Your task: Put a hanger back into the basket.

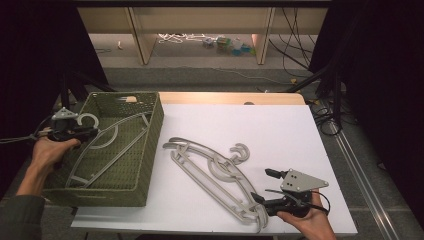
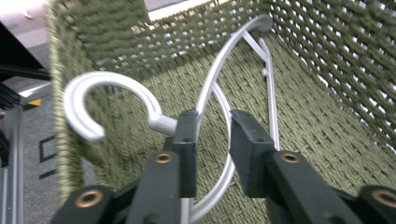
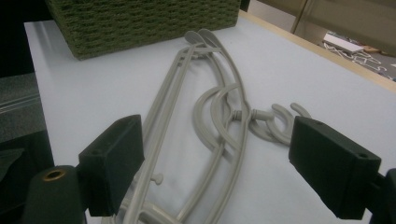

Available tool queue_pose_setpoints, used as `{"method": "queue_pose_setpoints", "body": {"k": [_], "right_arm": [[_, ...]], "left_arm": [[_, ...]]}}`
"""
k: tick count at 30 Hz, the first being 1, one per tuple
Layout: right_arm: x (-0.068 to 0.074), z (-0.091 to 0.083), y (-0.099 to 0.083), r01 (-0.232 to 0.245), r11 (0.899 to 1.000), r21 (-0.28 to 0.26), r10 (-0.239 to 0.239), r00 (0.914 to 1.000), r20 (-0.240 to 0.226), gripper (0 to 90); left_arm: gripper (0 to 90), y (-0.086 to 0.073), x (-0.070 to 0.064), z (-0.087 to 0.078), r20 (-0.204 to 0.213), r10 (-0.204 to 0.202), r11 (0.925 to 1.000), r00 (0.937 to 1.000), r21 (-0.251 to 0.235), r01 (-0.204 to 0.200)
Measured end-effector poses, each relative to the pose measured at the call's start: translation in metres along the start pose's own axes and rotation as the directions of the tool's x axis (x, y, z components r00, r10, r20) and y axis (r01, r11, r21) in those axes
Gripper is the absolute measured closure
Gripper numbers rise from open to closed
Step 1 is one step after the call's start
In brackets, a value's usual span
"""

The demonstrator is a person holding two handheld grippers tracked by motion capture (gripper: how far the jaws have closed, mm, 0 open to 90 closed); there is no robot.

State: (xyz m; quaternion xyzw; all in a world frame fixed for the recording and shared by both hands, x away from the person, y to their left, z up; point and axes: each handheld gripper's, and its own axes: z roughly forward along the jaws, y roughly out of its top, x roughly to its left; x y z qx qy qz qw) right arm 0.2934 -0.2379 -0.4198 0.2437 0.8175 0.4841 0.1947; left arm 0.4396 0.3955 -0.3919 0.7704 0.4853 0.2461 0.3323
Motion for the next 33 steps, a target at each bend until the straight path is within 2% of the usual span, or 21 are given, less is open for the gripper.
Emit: {"method": "queue_pose_setpoints", "body": {"k": [1, 2, 3, 4, 5, 6, 8, 10, 12, 14, 16, 19, 20, 24, 28, 31, 33], "right_arm": [[0.000, 0.001, 0.000, 0.000, 1.000, -0.010, 0.000, 1.0000, 0.006, 18.8], [0.000, 0.001, 0.000, 0.001, 1.000, -0.009, -0.001, 1.0000, 0.005, 18.8], [0.000, 0.000, 0.000, -0.002, 1.000, -0.006, 0.002, 1.0000, 0.004, 18.8], [0.000, 0.000, 0.000, 0.001, 1.000, -0.009, -0.001, 1.0000, 0.006, 18.8], [0.000, 0.000, 0.000, 0.003, 1.000, -0.010, -0.003, 1.0000, 0.008, 18.8], [0.000, -0.001, 0.001, 0.002, 1.000, -0.003, -0.002, 1.0000, 0.004, 18.8], [0.000, -0.002, 0.001, 0.002, 1.000, 0.001, -0.002, 1.0000, 0.006, 18.8], [0.000, -0.001, 0.001, 0.004, 1.000, -0.018, -0.003, 0.9999, 0.010, 18.8], [-0.001, -0.001, 0.001, -0.001, 1.000, -0.004, 0.001, 1.0000, 0.005, 18.7], [-0.001, -0.001, 0.001, 0.003, 1.000, -0.005, -0.003, 1.0000, 0.003, 18.7], [-0.001, -0.001, 0.001, 0.006, 1.000, -0.006, -0.006, 1.0000, 0.003, 18.7], [-0.001, -0.001, 0.002, 0.008, 1.000, -0.011, -0.008, 1.0000, 0.005, 18.7], [-0.001, -0.001, 0.002, 0.008, 1.000, -0.011, -0.008, 1.0000, 0.004, 18.7], [0.000, 0.000, 0.002, 0.007, 1.000, -0.010, -0.007, 1.0000, 0.004, 18.5], [0.000, 0.001, 0.003, 0.010, 1.000, -0.013, -0.010, 0.9999, 0.006, 18.5], [0.000, 0.000, 0.002, 0.012, 1.000, -0.014, -0.011, 0.9999, 0.009, 18.5], [0.000, 0.000, 0.003, 0.009, 1.000, -0.016, -0.009, 0.9999, 0.010, 18.3]], "left_arm": [[64.8, 0.001, -0.001, -0.003, -0.008, -0.031, 0.9995, 0.9995, -0.005, 0.031], [59.6, 0.002, -0.002, -0.006, -0.022, -0.085, 0.9953, 0.9961, -0.048, 0.084], [57.4, 0.003, 0.002, -0.011, -0.026, -0.080, 0.9956, 0.9964, -0.051, 0.079], [55.6, 0.004, 0.003, -0.017, -0.031, -0.094, 0.9933, 0.9951, -0.070, 0.092], [53.8, 0.005, 0.003, -0.022, -0.046, -0.131, 0.9859, 0.9903, -0.111, 0.125], [48.3, 0.006, 0.005, -0.027, -0.055, -0.137, 0.9845, 0.9890, -0.118, 0.130], [46.6, 0.007, 0.008, -0.039, -0.078, -0.145, 0.9814, 0.9864, -0.138, 0.133], [44.3, 0.007, 0.012, -0.052, -0.088, -0.162, 0.9766, 0.9829, -0.157, 0.147], [42.8, 0.008, 0.014, -0.065, -0.107, -0.172, 0.9741, 0.9793, -0.167, 0.152], [39.4, 0.008, 0.013, -0.077, -0.114, -0.193, 0.9696, 0.9744, -0.174, 0.172], [36.7, 0.008, 0.008, -0.085, -0.112, -0.195, 0.9690, 0.9744, -0.176, 0.174], [33.2, 0.007, -0.006, -0.095, -0.094, -0.193, 0.9687, 0.9768, -0.177, 0.174], [32.4, 0.007, -0.013, -0.099, -0.085, -0.202, 0.9652, 0.9756, -0.186, 0.184], [30.0, 0.010, -0.035, -0.112, -0.041, -0.208, 0.9551, 0.9773, -0.224, 0.194], [29.2, 0.014, -0.066, -0.125, 0.001, -0.162, 0.9563, 0.9867, -0.246, 0.158], [28.6, 0.016, -0.089, -0.132, 0.037, -0.134, 0.9520, 0.9903, -0.273, 0.139], [28.2, 0.016, -0.105, -0.134, 0.061, -0.111, 0.9543, 0.9919, -0.272, 0.124]]}}
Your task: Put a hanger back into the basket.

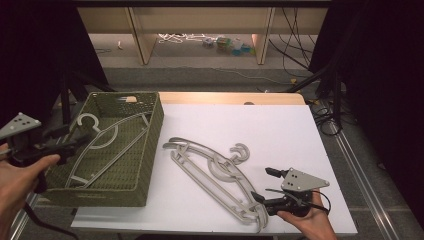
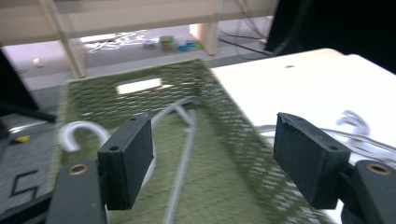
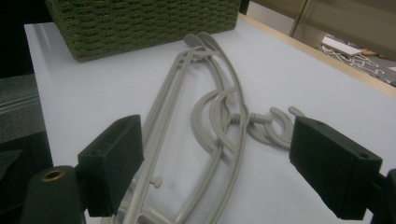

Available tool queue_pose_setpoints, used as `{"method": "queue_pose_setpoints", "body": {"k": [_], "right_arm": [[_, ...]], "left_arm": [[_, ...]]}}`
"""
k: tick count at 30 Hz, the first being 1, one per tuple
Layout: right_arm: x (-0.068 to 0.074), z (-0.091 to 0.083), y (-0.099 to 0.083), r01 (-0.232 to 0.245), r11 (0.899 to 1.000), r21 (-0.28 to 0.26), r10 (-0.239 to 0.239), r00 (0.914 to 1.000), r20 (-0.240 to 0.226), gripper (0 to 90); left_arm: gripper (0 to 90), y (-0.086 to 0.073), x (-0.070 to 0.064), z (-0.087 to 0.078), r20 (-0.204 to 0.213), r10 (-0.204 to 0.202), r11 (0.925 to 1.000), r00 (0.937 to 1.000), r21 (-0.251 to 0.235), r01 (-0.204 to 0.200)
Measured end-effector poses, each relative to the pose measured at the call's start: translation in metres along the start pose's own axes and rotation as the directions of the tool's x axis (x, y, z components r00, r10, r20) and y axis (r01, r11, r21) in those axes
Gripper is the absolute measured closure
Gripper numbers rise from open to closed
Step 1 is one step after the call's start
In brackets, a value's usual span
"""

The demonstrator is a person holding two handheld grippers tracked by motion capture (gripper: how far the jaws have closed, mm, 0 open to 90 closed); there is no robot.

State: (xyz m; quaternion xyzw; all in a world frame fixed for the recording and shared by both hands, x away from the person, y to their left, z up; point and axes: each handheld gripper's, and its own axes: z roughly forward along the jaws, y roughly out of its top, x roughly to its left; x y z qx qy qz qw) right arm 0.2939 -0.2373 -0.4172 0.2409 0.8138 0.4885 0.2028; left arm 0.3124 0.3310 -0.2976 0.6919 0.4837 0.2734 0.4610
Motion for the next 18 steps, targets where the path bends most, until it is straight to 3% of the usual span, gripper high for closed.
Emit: {"method": "queue_pose_setpoints", "body": {"k": [6, 7, 8, 13, 15, 18], "right_arm": [[0.001, 0.001, 0.000, 0.003, 1.000, 0.015, -0.003, 0.9999, -0.014, 17.9], [0.002, 0.001, 0.000, 0.004, 1.000, 0.015, -0.004, 0.9999, -0.011, 17.8], [0.001, 0.001, 0.000, 0.006, 1.000, 0.008, -0.006, 1.0000, -0.007, 17.8], [0.000, 0.000, 0.000, -0.002, 1.000, 0.003, 0.002, 1.0000, -0.002, 17.8], [0.000, 0.000, -0.001, 0.003, 1.000, 0.013, -0.003, 1.0000, -0.002, 17.8], [0.001, 0.001, -0.001, 0.000, 1.000, 0.017, 0.000, 1.0000, -0.005, 17.8]], "left_arm": [[27.4, -0.010, -0.036, 0.005, 0.083, 0.023, 0.9996, 0.9963, -0.019, -0.021], [27.4, -0.013, -0.043, 0.006, 0.096, 0.001, 0.9998, 0.9954, -0.020, 0.001], [27.4, -0.014, -0.043, 0.007, 0.098, 0.030, 0.9994, 0.9947, -0.021, -0.029], [27.1, -0.025, -0.068, 0.016, 0.162, 0.056, 0.9980, 0.9853, -0.037, -0.050], [27.1, -0.028, -0.077, 0.021, 0.183, 0.055, 0.9965, 0.9816, -0.072, -0.043], [26.2, -0.034, -0.085, 0.027, 0.202, 0.045, 0.9960, 0.9784, -0.084, -0.029]]}}
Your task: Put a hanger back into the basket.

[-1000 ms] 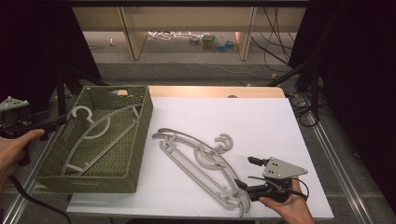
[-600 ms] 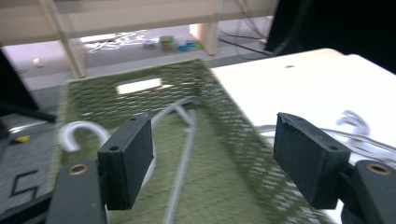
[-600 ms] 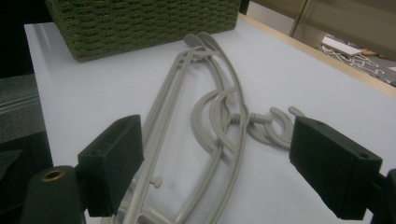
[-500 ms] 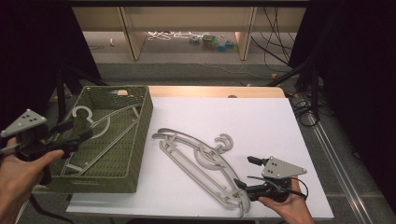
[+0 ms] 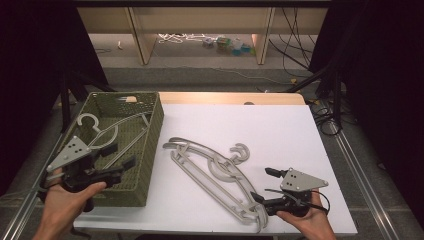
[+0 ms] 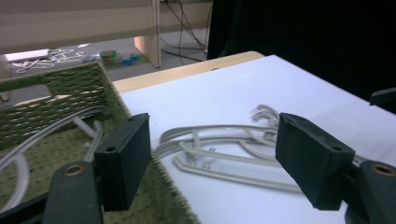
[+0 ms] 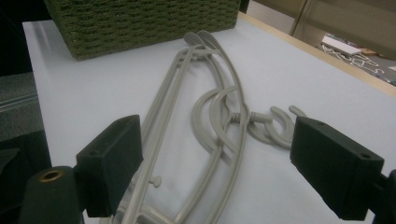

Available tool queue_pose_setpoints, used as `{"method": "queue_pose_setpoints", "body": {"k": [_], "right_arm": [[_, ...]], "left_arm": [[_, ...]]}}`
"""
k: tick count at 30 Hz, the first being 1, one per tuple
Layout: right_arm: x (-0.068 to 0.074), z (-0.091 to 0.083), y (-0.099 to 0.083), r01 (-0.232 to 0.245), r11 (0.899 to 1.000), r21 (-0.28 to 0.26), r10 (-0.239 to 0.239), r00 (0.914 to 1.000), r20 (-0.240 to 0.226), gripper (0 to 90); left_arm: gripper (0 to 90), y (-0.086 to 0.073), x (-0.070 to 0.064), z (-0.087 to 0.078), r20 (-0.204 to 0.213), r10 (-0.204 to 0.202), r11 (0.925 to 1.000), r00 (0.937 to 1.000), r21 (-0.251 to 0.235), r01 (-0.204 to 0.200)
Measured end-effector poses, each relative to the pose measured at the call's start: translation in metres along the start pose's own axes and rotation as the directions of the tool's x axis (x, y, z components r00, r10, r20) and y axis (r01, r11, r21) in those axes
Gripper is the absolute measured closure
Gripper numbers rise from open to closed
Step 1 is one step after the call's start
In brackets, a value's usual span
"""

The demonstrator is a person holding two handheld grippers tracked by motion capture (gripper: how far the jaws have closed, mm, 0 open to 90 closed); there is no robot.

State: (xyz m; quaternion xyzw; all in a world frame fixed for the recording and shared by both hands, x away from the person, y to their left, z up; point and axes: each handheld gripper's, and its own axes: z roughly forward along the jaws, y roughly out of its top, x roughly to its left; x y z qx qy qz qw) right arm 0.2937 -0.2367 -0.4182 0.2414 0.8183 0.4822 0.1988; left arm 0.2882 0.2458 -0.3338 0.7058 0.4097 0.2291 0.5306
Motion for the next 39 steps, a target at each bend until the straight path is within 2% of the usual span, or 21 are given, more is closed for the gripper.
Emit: {"method": "queue_pose_setpoints", "body": {"k": [6, 8, 13, 17, 19, 20, 25, 26, 28, 29, 30, 31, 32, 34, 39], "right_arm": [[-0.001, 0.000, -0.001, -0.004, 1.000, -0.008, 0.004, 1.0000, 0.007, 17.8], [-0.002, 0.000, -0.002, -0.005, 1.000, 0.001, 0.005, 0.9999, 0.009, 17.8], [-0.002, 0.002, -0.004, -0.007, 1.000, 0.005, 0.007, 0.9999, 0.008, 17.8], [0.000, 0.004, -0.005, -0.008, 1.000, -0.003, 0.008, 1.0000, 0.005, 17.8], [0.000, 0.004, -0.006, -0.019, 1.000, 0.007, 0.019, 0.9998, -0.010, 17.9], [0.000, 0.004, -0.006, -0.008, 1.000, -0.003, 0.008, 1.0000, 0.005, 17.9], [0.000, 0.004, -0.011, -0.016, 1.000, 0.006, 0.016, 0.9999, 0.005, 17.9], [0.000, 0.004, -0.012, -0.018, 1.000, 0.005, 0.018, 0.9998, 0.005, 17.8], [-0.001, 0.003, -0.013, -0.021, 1.000, 0.010, 0.021, 0.9997, 0.009, 17.8], [0.000, 0.003, -0.014, -0.025, 1.000, 0.010, 0.025, 0.9997, 0.009, 17.9], [0.000, 0.003, -0.015, -0.026, 1.000, -0.001, 0.026, 0.9997, 0.003, 17.9], [0.000, 0.002, -0.015, -0.029, 1.000, 0.010, 0.029, 0.9995, 0.010, 17.8], [0.000, 0.002, -0.015, -0.029, 1.000, 0.008, 0.029, 0.9995, 0.013, 17.9], [0.000, 0.001, -0.016, -0.032, 0.999, 0.011, 0.032, 0.9994, 0.017, 17.8], [0.001, 0.005, -0.018, -0.033, 0.999, 0.020, 0.032, 0.9994, 0.012, 17.9]], "left_arm": [[22.5, -0.017, -0.011, 0.017, 0.064, -0.020, 0.9998, 0.9977, 0.001, 0.020], [20.7, -0.024, -0.015, 0.024, 0.092, -0.026, 0.9996, 0.9954, -0.012, 0.027], [17.4, -0.035, -0.023, 0.036, 0.133, -0.025, 0.9995, 0.9908, -0.014, 0.028], [16.5, -0.042, -0.032, 0.044, 0.160, -0.031, 0.9988, 0.9867, -0.034, 0.037], [16.4, -0.047, -0.036, 0.049, 0.170, -0.018, 0.9989, 0.9853, -0.038, 0.025], [16.4, -0.049, -0.038, 0.051, 0.177, -0.016, 0.9992, 0.9840, -0.034, 0.022], [16.2, -0.058, -0.046, 0.060, 0.214, -0.015, 0.9984, 0.9768, -0.049, 0.027], [16.2, -0.060, -0.048, 0.062, 0.227, -0.006, 0.9988, 0.9739, -0.046, 0.017], [16.2, -0.065, -0.052, 0.065, 0.232, 0.001, 0.9987, 0.9727, -0.051, 0.011], [16.2, -0.068, -0.054, 0.068, 0.249, 0.018, 0.9984, 0.9684, -0.056, -0.005], [16.2, -0.069, -0.055, 0.068, 0.251, 0.020, 0.9986, 0.9678, -0.053, -0.007], [16.2, -0.072, -0.056, 0.069, 0.253, 0.027, 0.9985, 0.9671, -0.052, -0.014], [16.2, -0.074, -0.058, 0.070, 0.256, 0.001, 0.9985, 0.9668, -0.053, 0.012], [16.2, -0.078, -0.058, 0.071, 0.259, 0.000, 0.9978, 0.9658, -0.064, 0.018], [16.2, -0.086, -0.056, 0.070, 0.254, 0.024, 0.9981, 0.9668, -0.061, -0.009]]}}
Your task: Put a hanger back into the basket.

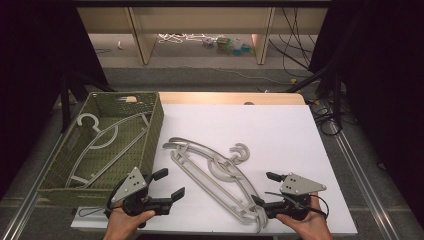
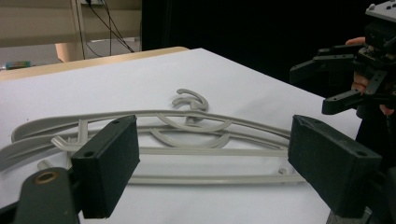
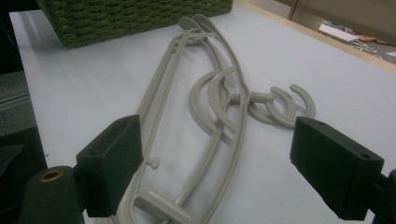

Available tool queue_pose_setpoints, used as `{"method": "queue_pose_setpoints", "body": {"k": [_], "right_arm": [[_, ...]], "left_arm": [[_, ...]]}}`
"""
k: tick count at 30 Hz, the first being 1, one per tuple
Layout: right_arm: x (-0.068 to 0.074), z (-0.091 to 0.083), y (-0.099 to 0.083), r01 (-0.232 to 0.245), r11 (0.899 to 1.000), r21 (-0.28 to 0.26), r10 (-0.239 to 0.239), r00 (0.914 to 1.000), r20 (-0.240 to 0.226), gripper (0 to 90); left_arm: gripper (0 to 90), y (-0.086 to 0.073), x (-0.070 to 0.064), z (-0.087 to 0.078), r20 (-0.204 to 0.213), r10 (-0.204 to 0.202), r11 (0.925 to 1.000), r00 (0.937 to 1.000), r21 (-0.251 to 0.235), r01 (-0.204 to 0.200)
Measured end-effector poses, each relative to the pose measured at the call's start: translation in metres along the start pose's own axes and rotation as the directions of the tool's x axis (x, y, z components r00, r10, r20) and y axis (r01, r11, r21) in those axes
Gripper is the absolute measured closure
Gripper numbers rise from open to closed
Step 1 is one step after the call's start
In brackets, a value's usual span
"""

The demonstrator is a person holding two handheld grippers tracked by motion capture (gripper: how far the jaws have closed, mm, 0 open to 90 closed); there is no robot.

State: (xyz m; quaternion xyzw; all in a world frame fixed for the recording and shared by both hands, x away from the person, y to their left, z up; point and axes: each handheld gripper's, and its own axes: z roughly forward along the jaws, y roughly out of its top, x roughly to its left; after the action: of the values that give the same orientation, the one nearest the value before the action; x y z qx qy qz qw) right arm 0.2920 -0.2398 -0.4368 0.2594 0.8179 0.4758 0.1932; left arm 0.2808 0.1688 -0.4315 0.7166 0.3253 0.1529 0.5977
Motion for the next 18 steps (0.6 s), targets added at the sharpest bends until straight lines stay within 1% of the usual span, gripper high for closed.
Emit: {"method": "queue_pose_setpoints", "body": {"k": [1, 2, 3, 4, 5, 6, 8, 9, 10, 11, 12, 13, 14, 15, 16, 17, 18], "right_arm": [[0.000, 0.000, 0.000, 0.002, 1.000, 0.007, -0.002, 1.0000, 0.003, 17.9], [0.000, 0.000, 0.000, 0.002, 1.000, 0.007, -0.002, 1.0000, 0.003, 17.9], [0.000, 0.001, 0.000, 0.003, 1.000, 0.008, -0.003, 1.0000, 0.003, 17.9], [-0.001, 0.001, 0.000, 0.005, 1.000, 0.007, -0.005, 1.0000, 0.002, 17.9], [-0.002, 0.001, 0.000, 0.005, 1.000, 0.006, -0.005, 1.0000, 0.004, 17.9], [-0.003, 0.003, 0.001, 0.002, 1.000, 0.011, -0.002, 1.0000, 0.002, 17.9], [-0.004, 0.005, 0.001, -0.005, 1.000, 0.020, 0.005, 1.0000, 0.005, 17.9], [-0.005, 0.007, 0.001, -0.006, 1.000, 0.026, 0.006, 1.0000, 0.005, 18.1], [-0.006, 0.009, 0.001, -0.005, 0.999, 0.036, 0.005, 1.0000, 0.003, 19.0], [-0.007, 0.012, 0.001, -0.004, 0.999, 0.054, 0.004, 1.0000, 0.000, 20.3], [-0.008, 0.015, 0.001, -0.001, 0.998, 0.068, 0.001, 1.0000, 0.001, 21.0], [-0.009, 0.017, 0.000, -0.005, 0.997, 0.081, 0.005, 1.0000, 0.000, 21.1], [-0.012, 0.023, 0.000, -0.015, 0.993, 0.119, 0.015, 0.9999, 0.001, 21.9], [-0.012, 0.023, 0.000, -0.015, 0.993, 0.119, 0.015, 0.9999, 0.001, 21.9], [-0.013, 0.027, 0.000, -0.019, 0.991, 0.130, 0.018, 0.9998, 0.004, 22.5], [-0.015, 0.030, 0.001, -0.023, 0.989, 0.146, 0.024, 0.9997, -0.005, 22.4], [-0.016, 0.035, 0.002, -0.041, 0.986, 0.162, 0.043, 0.9990, -0.012, 22.8]], "left_arm": [[16.2, -0.001, 0.000, 0.000, -0.005, 0.002, 1.0000, 1.0000, 0.001, -0.002], [16.2, -0.002, 0.000, 0.000, 0.002, 0.002, 1.0000, 1.0000, -0.005, -0.002], [16.2, -0.003, -0.001, -0.001, -0.010, 0.001, 1.0000, 1.0000, 0.008, -0.001], [16.2, -0.004, -0.001, -0.001, -0.014, -0.011, 0.9999, 0.9998, 0.005, 0.011], [16.2, -0.005, -0.002, -0.001, -0.019, -0.009, 0.9999, 0.9998, 0.009, 0.009], [16.2, -0.006, -0.001, -0.001, -0.016, 0.004, 1.0000, 0.9999, 0.008, -0.004], [16.2, -0.007, -0.002, -0.001, -0.015, 0.004, 1.0000, 0.9999, 0.005, -0.004], [16.2, -0.008, -0.002, 0.000, -0.004, 0.004, 1.0000, 1.0000, -0.003, -0.004], [16.2, -0.009, -0.004, 0.000, -0.009, -0.003, 1.0000, 1.0000, 0.006, 0.003], [16.2, -0.010, -0.004, 0.001, 0.000, 0.003, 1.0000, 1.0000, 0.005, -0.003], [16.2, -0.011, -0.005, 0.002, -0.003, -0.010, 0.9999, 0.9999, 0.005, 0.010], [16.2, -0.012, -0.005, 0.001, -0.003, 0.014, 0.9997, 0.9999, 0.021, -0.014], [16.2, -0.013, -0.006, 0.002, -0.003, -0.002, 0.9998, 1.0000, 0.022, 0.002], [16.2, -0.014, -0.006, 0.002, 0.001, 0.011, 0.9996, 0.9999, 0.026, -0.011], [16.2, -0.015, -0.006, 0.003, -0.002, 0.011, 0.9996, 0.9999, 0.028, -0.011], [16.2, -0.016, -0.007, 0.003, 0.001, 0.006, 0.9998, 1.0000, 0.018, -0.006], [16.2, -0.016, -0.007, 0.003, 0.004, 0.003, 0.9998, 1.0000, 0.017, -0.003]]}}
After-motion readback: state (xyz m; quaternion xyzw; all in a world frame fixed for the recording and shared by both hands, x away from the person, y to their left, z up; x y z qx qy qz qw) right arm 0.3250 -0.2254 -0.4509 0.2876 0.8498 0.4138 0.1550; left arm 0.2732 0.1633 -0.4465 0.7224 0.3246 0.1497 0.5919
